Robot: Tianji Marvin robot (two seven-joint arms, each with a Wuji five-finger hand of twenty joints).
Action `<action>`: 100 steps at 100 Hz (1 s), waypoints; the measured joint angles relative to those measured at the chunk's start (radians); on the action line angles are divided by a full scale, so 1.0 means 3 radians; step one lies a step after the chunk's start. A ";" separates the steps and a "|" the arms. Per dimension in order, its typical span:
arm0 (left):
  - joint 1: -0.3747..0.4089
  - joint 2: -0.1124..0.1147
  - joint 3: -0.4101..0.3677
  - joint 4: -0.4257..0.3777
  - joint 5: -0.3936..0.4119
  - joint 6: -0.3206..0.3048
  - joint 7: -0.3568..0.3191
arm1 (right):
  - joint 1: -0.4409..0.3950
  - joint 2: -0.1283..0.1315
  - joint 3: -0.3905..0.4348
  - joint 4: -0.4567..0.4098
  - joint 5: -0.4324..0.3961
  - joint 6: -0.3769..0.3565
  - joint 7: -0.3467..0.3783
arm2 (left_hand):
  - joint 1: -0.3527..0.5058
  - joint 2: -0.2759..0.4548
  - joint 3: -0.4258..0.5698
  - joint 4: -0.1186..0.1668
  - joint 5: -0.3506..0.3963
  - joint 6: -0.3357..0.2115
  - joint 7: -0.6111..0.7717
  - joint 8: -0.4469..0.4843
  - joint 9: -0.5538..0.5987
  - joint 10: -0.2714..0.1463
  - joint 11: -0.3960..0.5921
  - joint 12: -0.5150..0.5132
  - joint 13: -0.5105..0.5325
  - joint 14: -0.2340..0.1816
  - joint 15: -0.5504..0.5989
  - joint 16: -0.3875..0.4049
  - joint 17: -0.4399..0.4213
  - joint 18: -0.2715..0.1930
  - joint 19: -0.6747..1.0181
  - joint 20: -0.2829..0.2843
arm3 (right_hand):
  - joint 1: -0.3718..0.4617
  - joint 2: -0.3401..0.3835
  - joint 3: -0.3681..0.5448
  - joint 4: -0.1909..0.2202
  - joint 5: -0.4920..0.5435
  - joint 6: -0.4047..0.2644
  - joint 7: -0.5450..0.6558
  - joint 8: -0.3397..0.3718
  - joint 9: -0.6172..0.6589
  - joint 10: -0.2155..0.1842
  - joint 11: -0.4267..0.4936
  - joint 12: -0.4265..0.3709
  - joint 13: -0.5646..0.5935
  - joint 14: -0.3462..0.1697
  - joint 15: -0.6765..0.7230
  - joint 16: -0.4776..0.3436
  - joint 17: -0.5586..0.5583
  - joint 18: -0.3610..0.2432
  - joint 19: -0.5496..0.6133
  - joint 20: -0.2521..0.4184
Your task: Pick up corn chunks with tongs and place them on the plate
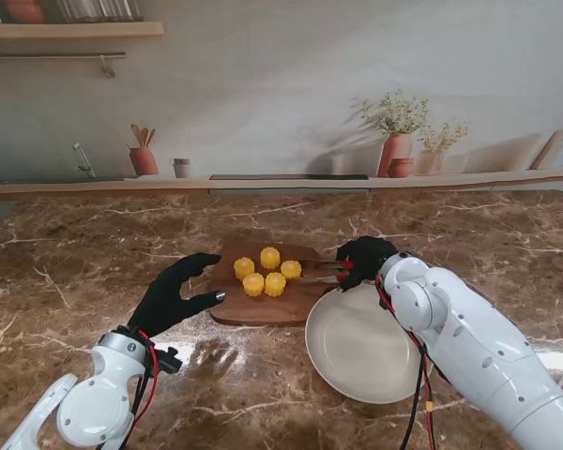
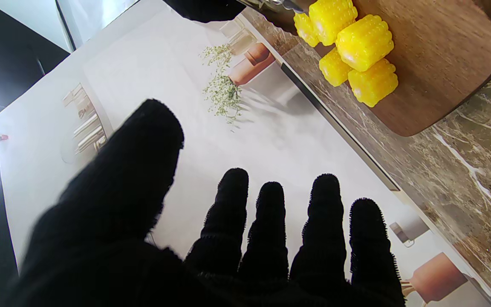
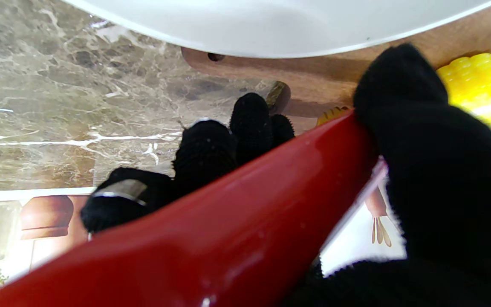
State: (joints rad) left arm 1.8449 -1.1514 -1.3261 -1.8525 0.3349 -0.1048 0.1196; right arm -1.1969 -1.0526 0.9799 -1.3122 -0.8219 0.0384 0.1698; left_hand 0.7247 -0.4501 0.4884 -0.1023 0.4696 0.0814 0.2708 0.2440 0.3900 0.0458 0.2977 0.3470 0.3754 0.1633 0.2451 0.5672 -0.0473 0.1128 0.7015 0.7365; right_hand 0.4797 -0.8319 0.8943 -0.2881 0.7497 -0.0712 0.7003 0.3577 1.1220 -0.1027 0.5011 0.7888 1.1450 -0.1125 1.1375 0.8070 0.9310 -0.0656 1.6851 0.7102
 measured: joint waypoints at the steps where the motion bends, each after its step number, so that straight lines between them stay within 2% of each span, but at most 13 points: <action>1: 0.0000 0.0000 0.0000 0.0000 0.0000 0.0001 0.0000 | 0.0005 0.0000 -0.0005 0.0003 0.0006 0.0001 0.0001 | 0.0000 0.0000 0.0000 0.0000 0.0000 0.0000 0.0000 0.0000 0.0000 0.0000 0.0000 0.0000 0.0000 0.0000 0.0000 0.0000 0.0000 0.0000 0.0000 0.0000 | 0.0000 0.0000 0.0000 0.0000 0.0000 0.0000 0.0007 -0.0010 0.0000 -0.0003 0.0000 0.0000 0.0000 0.0000 0.0001 0.0000 0.0007 0.0000 0.0000 0.0000; 25: 0.0004 0.0000 0.0000 -0.0001 0.0003 0.0008 0.0000 | 0.0028 -0.0004 -0.0024 0.0016 0.0076 0.0019 0.0039 | 0.0000 0.0000 0.0000 0.0023 0.0000 0.0000 0.0000 0.0000 0.0000 0.0000 0.0000 0.0000 0.0000 0.0000 0.0000 0.0000 0.0000 -0.0002 -0.0044 0.0000 | 0.0036 0.0092 -0.0060 -0.0002 0.0009 0.0001 0.0057 -0.0291 0.0171 -0.0014 -0.0003 0.0000 0.0037 0.0002 0.0013 0.0000 0.0036 0.0000 0.0006 0.0000; 34: 0.0007 0.0000 0.0001 -0.0002 0.0000 0.0008 0.0003 | 0.0024 -0.0007 -0.0015 0.0016 0.0110 0.0019 0.0043 | 0.0001 0.0012 -0.0061 0.0023 0.0000 0.0000 0.0000 0.0000 0.0000 0.0000 0.0000 0.0000 0.0000 0.0000 0.0000 -0.0001 0.0000 -0.0002 -0.0046 0.0000 | 0.0038 0.0100 -0.0065 -0.0002 0.0040 0.0001 0.0060 -0.0465 0.0256 -0.0015 -0.0009 -0.0018 0.0111 0.0048 0.0034 0.0001 0.0065 0.0035 0.0009 0.0001; 54: 0.0017 0.0000 0.0001 -0.0004 -0.0008 0.0008 0.0005 | -0.0055 -0.0030 0.0096 0.0002 0.0150 0.0017 -0.0009 | 0.0001 0.0012 -0.0098 0.0023 0.0000 0.0000 0.0000 0.0000 0.0000 0.0000 0.0000 0.0000 0.0000 0.0000 0.0000 0.0000 0.0000 -0.0003 -0.0084 0.0000 | 0.0039 0.0071 -0.0065 -0.0002 0.0078 0.0007 0.0163 -0.0791 0.0417 -0.0003 -0.0119 -0.0342 0.0284 0.0101 -0.0036 0.0001 0.0158 0.0105 0.0028 0.0001; 66: 0.0020 0.0000 0.0001 -0.0005 -0.0021 0.0008 0.0005 | -0.0143 -0.0030 0.0210 -0.0074 0.0157 0.0025 0.0027 | 0.0002 0.0038 -0.0098 0.0023 0.0000 0.0000 0.0000 0.0000 0.0000 0.0000 0.0000 0.0000 0.0000 0.0000 0.0000 0.0000 -0.0001 -0.0004 -0.0086 0.0000 | 0.0039 0.0066 -0.0066 -0.0002 0.0081 0.0011 0.0191 -0.0832 0.0461 0.0003 -0.0163 -0.0451 0.0352 0.0105 -0.0091 0.0001 0.0187 0.0116 0.0028 0.0001; 81: 0.0021 0.0000 0.0003 -0.0005 -0.0027 0.0008 0.0005 | -0.0293 -0.0029 0.0388 -0.0245 0.0148 0.0055 0.0045 | 0.0002 0.0081 -0.0139 0.0023 0.0000 0.0000 0.0000 0.0000 0.0000 0.0000 0.0000 0.0000 0.0000 0.0000 0.0000 0.0000 0.0000 -0.0005 -0.0092 0.0000 | 0.0039 0.0065 -0.0066 -0.0002 0.0081 0.0027 0.0214 -0.0833 0.0467 0.0012 -0.0164 -0.0458 0.0353 0.0106 -0.0094 0.0001 0.0190 0.0119 0.0028 0.0001; 100: 0.0025 0.0000 0.0000 -0.0006 -0.0031 0.0006 0.0004 | -0.0662 -0.0036 0.0808 -0.0649 0.0054 0.0085 0.0082 | 0.0002 0.0079 -0.0137 0.0023 0.0000 0.0000 0.0000 0.0000 0.0000 0.0000 0.0000 0.0000 0.0000 0.0000 0.0000 -0.0001 0.0000 -0.0006 -0.0129 0.0000 | 0.0039 0.0064 -0.0066 -0.0002 0.0117 0.0057 0.0215 -0.0833 0.0479 0.0019 -0.0164 -0.0458 0.0354 0.0108 -0.0124 0.0001 0.0194 0.0120 0.0028 0.0001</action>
State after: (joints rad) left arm 1.8524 -1.1515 -1.3260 -1.8543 0.3255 -0.1030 0.1208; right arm -1.3956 -1.0633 1.2223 -1.5069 -0.8059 0.0639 0.1945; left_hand 0.7254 -0.4264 0.4473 -0.0955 0.4696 0.0814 0.2708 0.2441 0.3900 0.0458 0.2975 0.3470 0.3753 0.1632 0.2451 0.5671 -0.0474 0.1111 0.6627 0.7364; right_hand 0.4913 -0.8126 0.8746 -0.2888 0.7849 -0.0540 0.7649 0.1078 1.2656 -0.0971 0.4519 0.6515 1.2512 -0.0801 1.1004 0.8074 0.9890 -0.0295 1.6935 0.7104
